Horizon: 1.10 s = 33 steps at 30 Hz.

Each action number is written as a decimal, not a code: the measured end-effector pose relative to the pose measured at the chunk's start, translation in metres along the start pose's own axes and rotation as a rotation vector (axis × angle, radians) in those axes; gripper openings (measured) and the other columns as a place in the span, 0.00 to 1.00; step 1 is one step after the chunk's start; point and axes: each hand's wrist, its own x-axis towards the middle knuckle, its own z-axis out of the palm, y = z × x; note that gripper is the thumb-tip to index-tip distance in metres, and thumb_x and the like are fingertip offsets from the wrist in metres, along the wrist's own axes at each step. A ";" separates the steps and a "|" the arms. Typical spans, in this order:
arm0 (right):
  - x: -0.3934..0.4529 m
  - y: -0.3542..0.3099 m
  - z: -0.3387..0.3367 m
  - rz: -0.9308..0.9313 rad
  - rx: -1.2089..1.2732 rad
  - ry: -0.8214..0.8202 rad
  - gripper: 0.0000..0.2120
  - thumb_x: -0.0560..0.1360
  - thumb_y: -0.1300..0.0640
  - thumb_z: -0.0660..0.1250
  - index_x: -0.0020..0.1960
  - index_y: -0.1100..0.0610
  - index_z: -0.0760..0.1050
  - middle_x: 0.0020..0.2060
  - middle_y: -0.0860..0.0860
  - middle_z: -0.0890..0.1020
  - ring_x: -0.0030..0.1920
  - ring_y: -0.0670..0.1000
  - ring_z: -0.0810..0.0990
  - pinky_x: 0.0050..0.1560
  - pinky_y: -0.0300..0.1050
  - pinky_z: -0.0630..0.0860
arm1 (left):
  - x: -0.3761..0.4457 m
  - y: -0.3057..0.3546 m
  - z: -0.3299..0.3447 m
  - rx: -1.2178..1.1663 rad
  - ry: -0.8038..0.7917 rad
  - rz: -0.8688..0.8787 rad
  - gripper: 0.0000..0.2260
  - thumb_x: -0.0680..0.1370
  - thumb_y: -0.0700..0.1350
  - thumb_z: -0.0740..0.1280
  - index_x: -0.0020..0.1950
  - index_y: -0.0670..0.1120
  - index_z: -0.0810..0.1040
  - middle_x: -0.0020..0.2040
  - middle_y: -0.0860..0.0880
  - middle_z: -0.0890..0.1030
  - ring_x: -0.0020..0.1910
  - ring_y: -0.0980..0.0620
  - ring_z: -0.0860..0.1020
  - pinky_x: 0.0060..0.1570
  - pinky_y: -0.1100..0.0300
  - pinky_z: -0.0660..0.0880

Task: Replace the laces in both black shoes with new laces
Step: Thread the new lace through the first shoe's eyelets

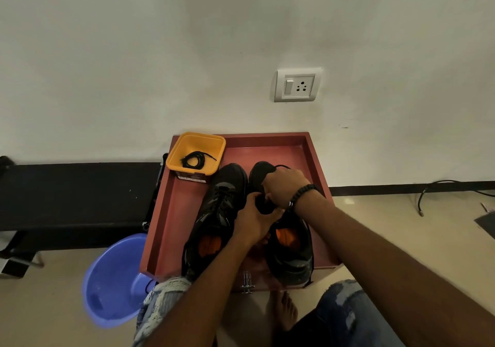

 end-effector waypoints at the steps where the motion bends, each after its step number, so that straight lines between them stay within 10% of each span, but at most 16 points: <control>1: 0.000 0.000 -0.002 0.006 -0.033 0.005 0.09 0.81 0.53 0.63 0.52 0.56 0.79 0.41 0.51 0.77 0.42 0.52 0.77 0.42 0.46 0.72 | 0.000 0.000 0.001 -0.004 -0.003 -0.005 0.29 0.76 0.53 0.72 0.73 0.49 0.65 0.52 0.54 0.77 0.30 0.57 0.78 0.27 0.69 0.74; 5: -0.001 -0.001 -0.005 -0.020 -0.067 0.156 0.12 0.82 0.50 0.60 0.45 0.54 0.77 0.39 0.49 0.79 0.41 0.50 0.78 0.43 0.45 0.73 | 0.001 0.003 0.001 -0.002 -0.013 -0.036 0.28 0.76 0.54 0.72 0.71 0.49 0.66 0.58 0.48 0.79 0.27 0.52 0.79 0.27 0.64 0.76; 12: -0.017 0.047 0.001 0.103 0.939 0.259 0.13 0.83 0.55 0.59 0.40 0.53 0.72 0.43 0.51 0.79 0.43 0.49 0.76 0.46 0.43 0.71 | -0.001 0.006 -0.006 0.015 -0.015 -0.055 0.31 0.72 0.59 0.74 0.70 0.50 0.68 0.58 0.49 0.79 0.40 0.49 0.84 0.33 0.55 0.82; 16: -0.019 0.061 0.020 0.248 0.756 0.284 0.06 0.79 0.58 0.64 0.56 0.52 0.75 0.58 0.51 0.77 0.56 0.52 0.77 0.58 0.48 0.75 | -0.003 0.012 -0.006 0.071 -0.010 -0.050 0.30 0.73 0.60 0.73 0.69 0.49 0.68 0.56 0.50 0.79 0.39 0.49 0.83 0.32 0.59 0.81; 25: -0.010 0.017 0.007 -0.252 -0.187 0.193 0.15 0.81 0.49 0.61 0.67 0.43 0.74 0.61 0.48 0.75 0.60 0.51 0.72 0.60 0.50 0.70 | 0.000 0.012 -0.011 0.101 -0.057 0.015 0.32 0.72 0.63 0.73 0.69 0.49 0.69 0.60 0.51 0.79 0.57 0.51 0.78 0.55 0.54 0.77; 33: -0.005 0.019 0.019 -0.067 0.175 0.166 0.13 0.80 0.45 0.61 0.61 0.44 0.78 0.60 0.48 0.73 0.60 0.51 0.71 0.63 0.53 0.67 | -0.001 0.009 -0.012 -0.024 -0.043 0.003 0.30 0.71 0.58 0.75 0.68 0.49 0.71 0.58 0.52 0.79 0.53 0.55 0.77 0.49 0.62 0.75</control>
